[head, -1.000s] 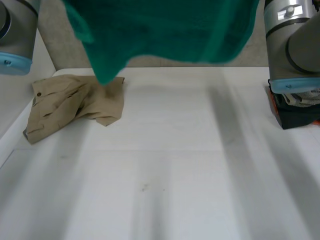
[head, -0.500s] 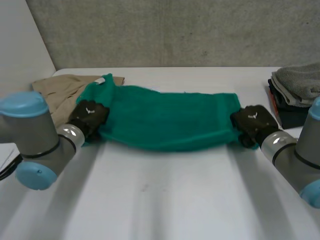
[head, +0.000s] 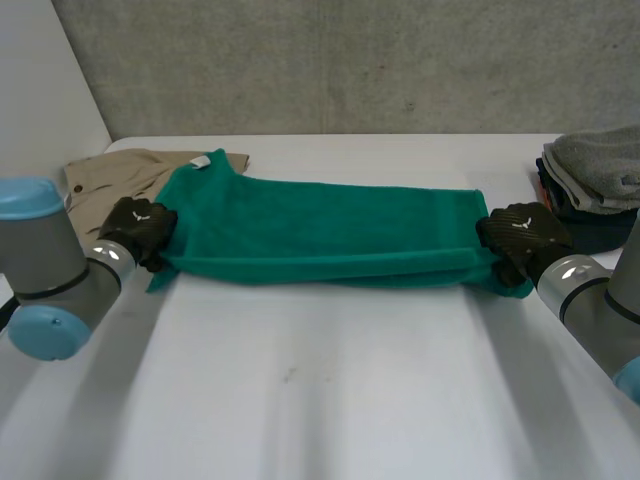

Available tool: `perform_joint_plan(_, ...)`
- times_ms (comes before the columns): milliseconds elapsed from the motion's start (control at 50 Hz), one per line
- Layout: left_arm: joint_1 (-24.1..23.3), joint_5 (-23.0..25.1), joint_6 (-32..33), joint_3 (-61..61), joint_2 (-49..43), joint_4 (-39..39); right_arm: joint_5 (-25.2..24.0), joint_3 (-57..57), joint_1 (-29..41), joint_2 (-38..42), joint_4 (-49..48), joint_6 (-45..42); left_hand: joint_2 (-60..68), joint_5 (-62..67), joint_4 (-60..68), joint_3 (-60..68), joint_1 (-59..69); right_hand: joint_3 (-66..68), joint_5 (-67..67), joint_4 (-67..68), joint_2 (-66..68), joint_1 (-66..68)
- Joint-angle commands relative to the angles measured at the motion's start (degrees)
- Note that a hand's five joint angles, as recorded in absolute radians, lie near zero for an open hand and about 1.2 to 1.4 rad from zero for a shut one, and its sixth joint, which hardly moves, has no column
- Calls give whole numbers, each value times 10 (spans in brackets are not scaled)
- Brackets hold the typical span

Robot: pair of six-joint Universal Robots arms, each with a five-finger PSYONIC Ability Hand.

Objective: Fold the laundry.

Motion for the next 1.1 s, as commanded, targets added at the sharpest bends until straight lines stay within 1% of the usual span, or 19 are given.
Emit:
perform_joint_plan(20,10,34,-4,-6,41,-76,-3,0,-6,-18,19,-3,263,268,263,265,235,118,129,114,131,147)
perform_joint_plan(120,21,29,-4,-27,109,-155,-23,-5,-19,-47,113,-43,263,268,263,265,235,118,129,114,131,147)
perform_joint_plan(140,22,30,-4,-33,118,-168,-38,-12,-28,-56,157,-72,263,268,263,265,235,118,129,114,131,147)
perform_joint_plan(200,26,30,10,-60,157,-223,-58,-25,-45,-64,241,-129,263,268,263,265,235,118,129,114,131,147)
perform_joint_plan(220,24,28,30,-73,172,-253,-67,-35,-58,-66,312,-175,263,268,263,265,235,118,129,114,131,147)
perform_joint_plan(280,16,25,78,-97,188,-310,-63,-47,-80,-64,429,-257,263,268,263,265,235,118,129,114,131,147)
perform_joint_plan(300,11,21,117,-112,193,-352,-55,-54,-94,-60,500,-319,263,268,263,265,235,118,129,114,131,147)
perform_joint_plan(340,6,14,156,-126,195,-389,-47,-55,-105,-58,562,-378,263,268,263,265,235,118,129,114,131,147)
perform_joint_plan(380,1,5,201,-135,193,-432,-40,-63,-107,-54,590,-435,263,268,263,265,235,118,129,114,131,147)
perform_joint_plan(440,-9,-7,226,-128,191,-447,-35,-70,-98,-45,558,-418,263,268,263,265,235,118,129,114,131,147)
perform_joint_plan(520,-38,-23,202,-76,165,-413,-26,-92,-84,-32,487,-354,263,268,263,265,235,118,129,114,131,147)
perform_joint_plan(540,-48,-36,190,-47,147,-398,-25,-98,-80,-25,463,-329,263,268,263,265,235,118,129,114,131,147)
perform_joint_plan(640,-70,-66,165,58,90,-350,-14,-125,-73,21,390,-281,263,268,263,265,235,118,129,114,131,147)
perform_joint_plan(680,-79,-62,159,113,57,-313,3,-145,-65,39,359,-267,263,268,263,265,235,118,129,114,131,147)
perform_joint_plan(740,-87,-54,157,164,20,-279,32,-163,-61,59,331,-264,263,268,263,265,235,118,129,114,131,147)
perform_joint_plan(760,-93,-45,158,196,-4,-262,49,-176,-61,69,313,-260,263,268,263,265,235,118,129,114,131,147)
perform_joint_plan(840,-108,-32,159,265,-62,-234,78,-193,-57,92,258,-254,263,268,263,265,235,118,129,114,131,147)
perform_joint_plan(980,-125,-44,171,380,-154,-204,81,-202,-54,118,135,-233,263,268,263,265,235,118,129,114,131,147)
perform_joint_plan(1100,-136,-45,187,454,-214,-193,84,-224,-47,151,64,-230,263,268,263,265,235,118,129,114,131,147)
